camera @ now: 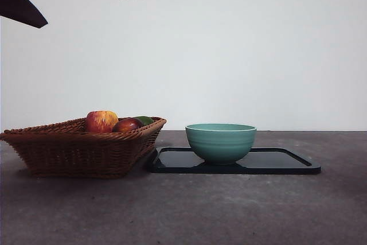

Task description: Pick up the wifruite, put it on the bowl, pick up the plate, put it on desk

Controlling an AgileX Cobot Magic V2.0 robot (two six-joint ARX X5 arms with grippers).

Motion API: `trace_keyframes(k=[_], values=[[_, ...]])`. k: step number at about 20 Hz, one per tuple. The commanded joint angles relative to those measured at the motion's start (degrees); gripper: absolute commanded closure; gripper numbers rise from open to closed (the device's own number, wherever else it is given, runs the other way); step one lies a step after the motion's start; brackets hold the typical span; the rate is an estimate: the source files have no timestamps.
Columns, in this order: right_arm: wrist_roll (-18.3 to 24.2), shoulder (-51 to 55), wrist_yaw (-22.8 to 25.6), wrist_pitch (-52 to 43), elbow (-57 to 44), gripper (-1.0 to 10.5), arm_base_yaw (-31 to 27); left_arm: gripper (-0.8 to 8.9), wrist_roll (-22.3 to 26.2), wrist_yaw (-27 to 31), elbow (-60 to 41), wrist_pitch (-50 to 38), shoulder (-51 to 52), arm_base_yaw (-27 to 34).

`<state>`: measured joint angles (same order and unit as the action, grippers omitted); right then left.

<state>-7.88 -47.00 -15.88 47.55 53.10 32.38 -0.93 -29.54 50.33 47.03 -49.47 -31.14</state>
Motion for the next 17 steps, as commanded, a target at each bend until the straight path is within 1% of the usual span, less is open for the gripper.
trace_keyframes(k=[1, 3, 17], values=[[0.4, 0.9, -1.3, 0.2, -2.1, 7.7, 0.9, 4.07, 0.5, -0.2, 0.4, -0.3, -0.3, -0.3], [0.4, 1.7, -2.1, 0.2, -3.6, 7.7, 1.2, 4.07, 0.5, -0.2, 0.4, -0.3, -0.3, -0.3], [0.4, 1.8, -2.2, 0.1, -4.0, 7.7, 1.2, 4.07, 0.5, -0.2, 0.4, -0.3, -0.3, -0.3]])
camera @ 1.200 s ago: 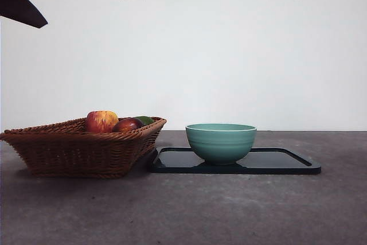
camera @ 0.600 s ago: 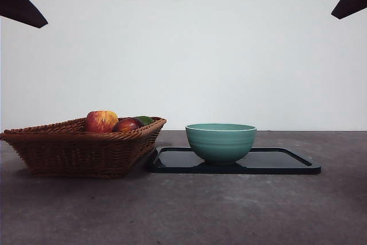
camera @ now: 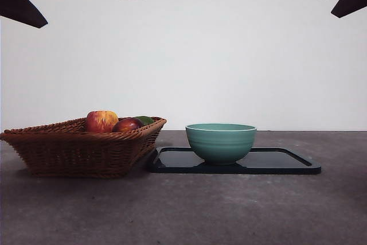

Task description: Pick up the wifruite, put it on the bowl, pick up the plate, put it on desk

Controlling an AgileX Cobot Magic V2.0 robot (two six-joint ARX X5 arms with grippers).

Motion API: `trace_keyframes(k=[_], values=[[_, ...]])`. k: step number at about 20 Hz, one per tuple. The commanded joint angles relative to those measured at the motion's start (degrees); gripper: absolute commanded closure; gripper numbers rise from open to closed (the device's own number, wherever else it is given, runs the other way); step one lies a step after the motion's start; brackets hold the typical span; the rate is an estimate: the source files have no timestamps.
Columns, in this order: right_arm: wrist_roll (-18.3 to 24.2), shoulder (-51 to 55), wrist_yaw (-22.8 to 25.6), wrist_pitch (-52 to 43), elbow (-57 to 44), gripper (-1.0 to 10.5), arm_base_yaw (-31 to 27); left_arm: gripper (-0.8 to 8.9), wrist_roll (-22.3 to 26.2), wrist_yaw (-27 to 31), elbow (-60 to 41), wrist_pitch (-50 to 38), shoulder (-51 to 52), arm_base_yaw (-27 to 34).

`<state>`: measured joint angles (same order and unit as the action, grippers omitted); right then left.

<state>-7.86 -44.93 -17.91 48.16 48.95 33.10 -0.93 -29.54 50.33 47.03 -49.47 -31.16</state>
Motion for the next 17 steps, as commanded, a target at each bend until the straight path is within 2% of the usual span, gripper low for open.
trace_keyframes(k=[1, 7, 11, 17], values=[[0.4, -0.3, -0.2, -0.5, 0.1, 7.7, 0.5, 4.07, 0.5, -0.2, 0.4, -0.3, -0.3, -0.3], [0.4, -0.3, -0.2, -0.5, 0.1, 7.7, 0.5, 4.07, 0.4, -0.2, 0.4, -0.8, -0.3, -0.4], [0.3, -0.3, -0.2, -0.5, 0.1, 7.7, 0.5, 4.07, -2.1, -0.1, 1.1, -7.7, -0.8, -0.4], [-0.8, -0.2, -0.1, -0.9, 0.1, 7.7, 0.5, 4.07, -2.6, 2.4, 11.9, -9.5, -12.7, -0.4]])
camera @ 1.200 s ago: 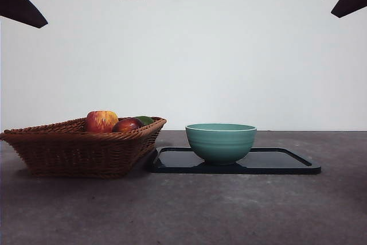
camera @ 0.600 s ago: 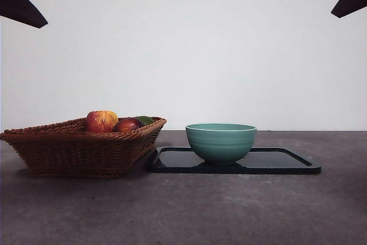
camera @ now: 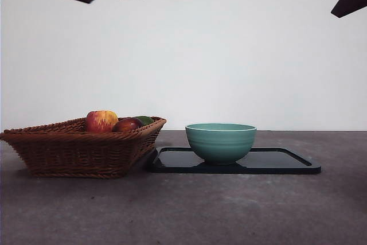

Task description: Pick up the wifruite, put it on the bowl, pick up the plate, put it on desk

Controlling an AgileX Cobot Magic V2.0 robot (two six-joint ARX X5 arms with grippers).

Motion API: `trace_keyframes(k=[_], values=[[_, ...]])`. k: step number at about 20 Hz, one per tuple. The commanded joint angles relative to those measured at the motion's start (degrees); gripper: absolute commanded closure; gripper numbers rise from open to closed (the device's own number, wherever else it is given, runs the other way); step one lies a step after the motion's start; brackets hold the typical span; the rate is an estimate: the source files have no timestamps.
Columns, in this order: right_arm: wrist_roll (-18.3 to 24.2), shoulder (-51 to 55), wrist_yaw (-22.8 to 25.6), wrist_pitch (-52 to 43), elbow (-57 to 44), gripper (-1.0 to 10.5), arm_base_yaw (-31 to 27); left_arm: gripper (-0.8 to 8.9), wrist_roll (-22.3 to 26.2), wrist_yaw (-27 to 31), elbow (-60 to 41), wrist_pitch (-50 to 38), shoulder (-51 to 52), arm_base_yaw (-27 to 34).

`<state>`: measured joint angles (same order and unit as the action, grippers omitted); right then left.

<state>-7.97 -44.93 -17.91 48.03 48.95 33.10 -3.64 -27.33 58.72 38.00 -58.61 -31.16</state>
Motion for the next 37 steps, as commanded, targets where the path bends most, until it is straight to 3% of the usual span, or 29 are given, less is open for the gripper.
trace_keyframes(k=[1, 9, 17, 29, 37], values=[[-1.0, -0.2, -0.1, -0.9, 0.1, 7.7, 0.5, 4.07, 0.3, 0.2, 6.1, -0.5, -6.7, -0.4], [-6.4, 6.1, -0.1, -3.0, 0.3, 7.7, 0.5, 4.07, 4.5, 1.1, 26.2, -2.9, -31.8, -0.8], [-10.7, 12.8, 0.0, 1.6, 3.3, 7.7, 0.5, 4.07, 7.6, 7.6, 38.4, -4.8, -49.9, -3.0], [-10.9, 13.7, 0.2, 6.8, 4.2, 7.7, 0.5, 4.08, 15.0, 14.5, 41.4, -10.3, -62.9, -6.7], [-11.1, 13.7, 0.4, 8.2, 4.2, 7.7, 0.5, 4.08, 15.7, 16.0, 41.4, -11.2, -66.8, -7.7]])
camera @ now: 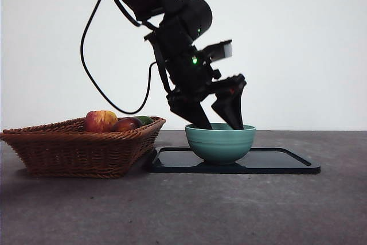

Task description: Pick up the wifruite, put it on the bowl, pick up the plate, put it on desk

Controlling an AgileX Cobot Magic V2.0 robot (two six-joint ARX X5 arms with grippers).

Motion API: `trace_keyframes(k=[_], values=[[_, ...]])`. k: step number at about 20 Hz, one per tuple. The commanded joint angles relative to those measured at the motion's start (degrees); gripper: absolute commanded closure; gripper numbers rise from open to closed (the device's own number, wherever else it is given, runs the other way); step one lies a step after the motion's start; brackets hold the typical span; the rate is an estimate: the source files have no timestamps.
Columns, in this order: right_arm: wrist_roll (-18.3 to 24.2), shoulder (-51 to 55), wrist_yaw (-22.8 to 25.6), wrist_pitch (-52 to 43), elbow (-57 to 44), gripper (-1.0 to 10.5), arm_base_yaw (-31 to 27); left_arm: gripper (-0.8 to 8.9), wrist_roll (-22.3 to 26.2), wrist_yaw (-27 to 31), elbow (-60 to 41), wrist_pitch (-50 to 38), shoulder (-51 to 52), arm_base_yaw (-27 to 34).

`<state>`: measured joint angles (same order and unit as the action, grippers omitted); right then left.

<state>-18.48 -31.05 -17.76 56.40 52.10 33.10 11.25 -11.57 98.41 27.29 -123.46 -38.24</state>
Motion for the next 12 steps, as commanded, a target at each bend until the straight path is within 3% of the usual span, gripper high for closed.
trace_keyframes(k=[1, 5, 9, 12], values=[[-0.6, -0.2, 0.2, -0.2, 1.0, 7.7, 0.5, 4.08, 0.8, 0.4, 1.7, -0.7, -2.1, -0.7], [-0.6, -0.2, 0.2, -0.2, 1.0, 7.7, 0.5, 4.12, 1.4, 1.3, 1.7, -1.3, -2.3, -0.7], [-0.6, -0.2, 0.2, -0.2, 1.0, 7.7, 0.5, 5.06, 1.5, 1.4, 1.7, -1.2, -2.6, -0.7], [-0.6, -0.2, 0.2, -0.2, 1.0, 7.7, 0.5, 5.06, 1.4, 1.4, 1.7, -0.9, -3.3, -1.0]])
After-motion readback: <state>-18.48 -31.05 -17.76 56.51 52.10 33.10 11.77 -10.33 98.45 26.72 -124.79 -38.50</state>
